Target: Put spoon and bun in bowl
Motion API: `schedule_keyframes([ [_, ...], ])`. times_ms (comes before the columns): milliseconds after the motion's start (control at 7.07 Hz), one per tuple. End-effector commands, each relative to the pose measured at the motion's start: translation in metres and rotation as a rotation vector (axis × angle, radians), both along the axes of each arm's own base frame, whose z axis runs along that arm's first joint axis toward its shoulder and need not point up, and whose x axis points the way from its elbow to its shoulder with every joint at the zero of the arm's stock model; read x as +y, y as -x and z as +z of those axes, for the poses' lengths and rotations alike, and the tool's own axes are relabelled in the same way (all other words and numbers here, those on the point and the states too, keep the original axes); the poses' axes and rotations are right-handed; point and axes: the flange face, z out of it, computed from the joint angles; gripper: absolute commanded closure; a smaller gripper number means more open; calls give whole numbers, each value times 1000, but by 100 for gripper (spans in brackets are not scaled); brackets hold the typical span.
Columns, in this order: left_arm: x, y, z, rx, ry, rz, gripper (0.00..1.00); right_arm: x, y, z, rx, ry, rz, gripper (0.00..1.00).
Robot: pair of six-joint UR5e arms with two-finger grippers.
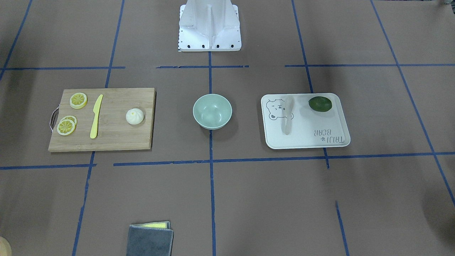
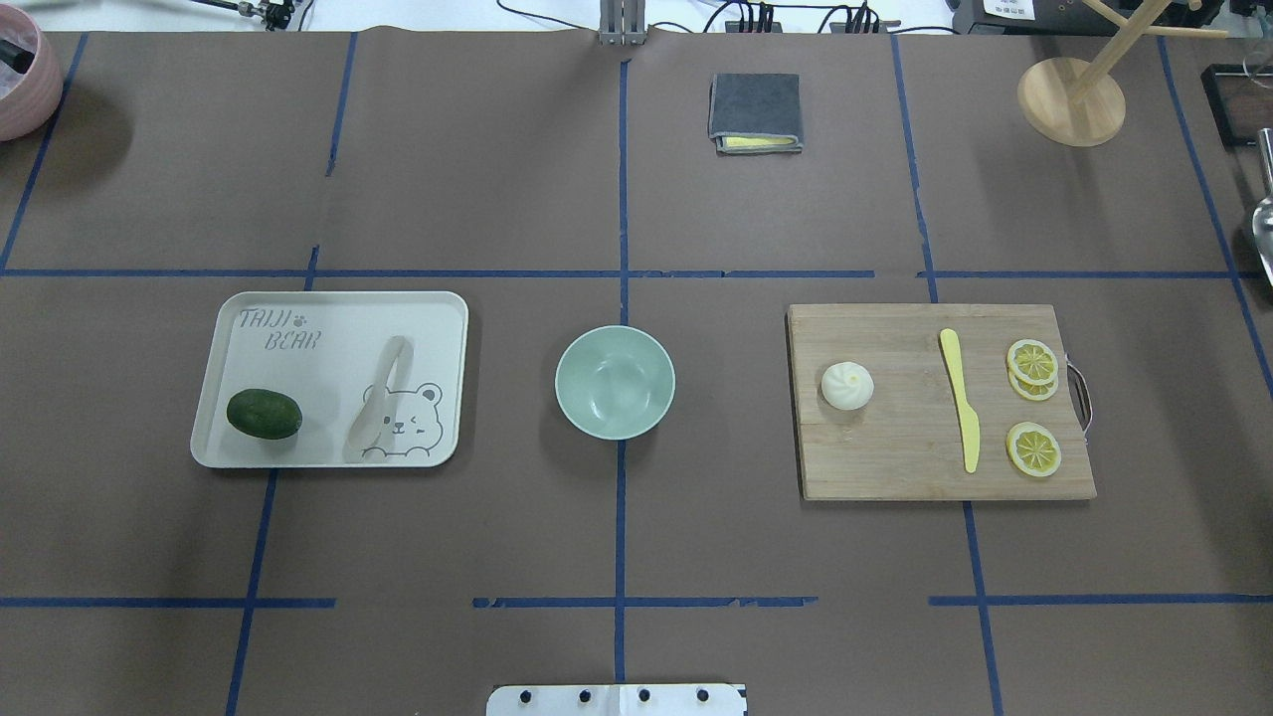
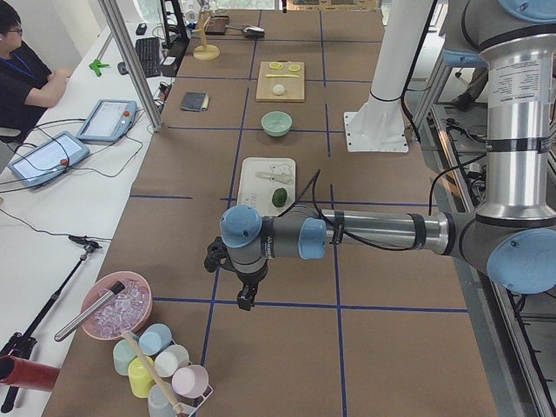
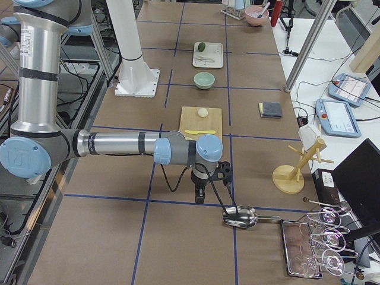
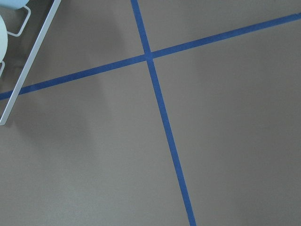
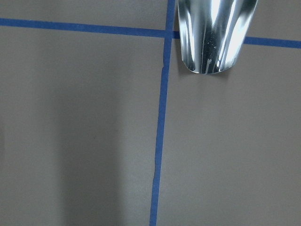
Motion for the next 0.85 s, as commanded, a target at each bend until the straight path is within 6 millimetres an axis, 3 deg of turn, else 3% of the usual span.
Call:
schedule_keyframes([
  [0,-1,0,-3,3,-10,3,0,-1,0,-1,0,-4,-3,0],
  [283,0,2,-21,-4,-45,-1,0,-2,0,-10,-3,-25,-4,0],
  [424,-5,0,-30,-6,-67,3,0,-6,1,-30,-3,-60,3,0],
  [566,-10,-1,-48,-2,-105,4,0,-23,2,-65,-12,-132,5,0],
  [707,-16,-1,-83,1,-187,4,0,-43,3,-92,-9,-191,6,0],
])
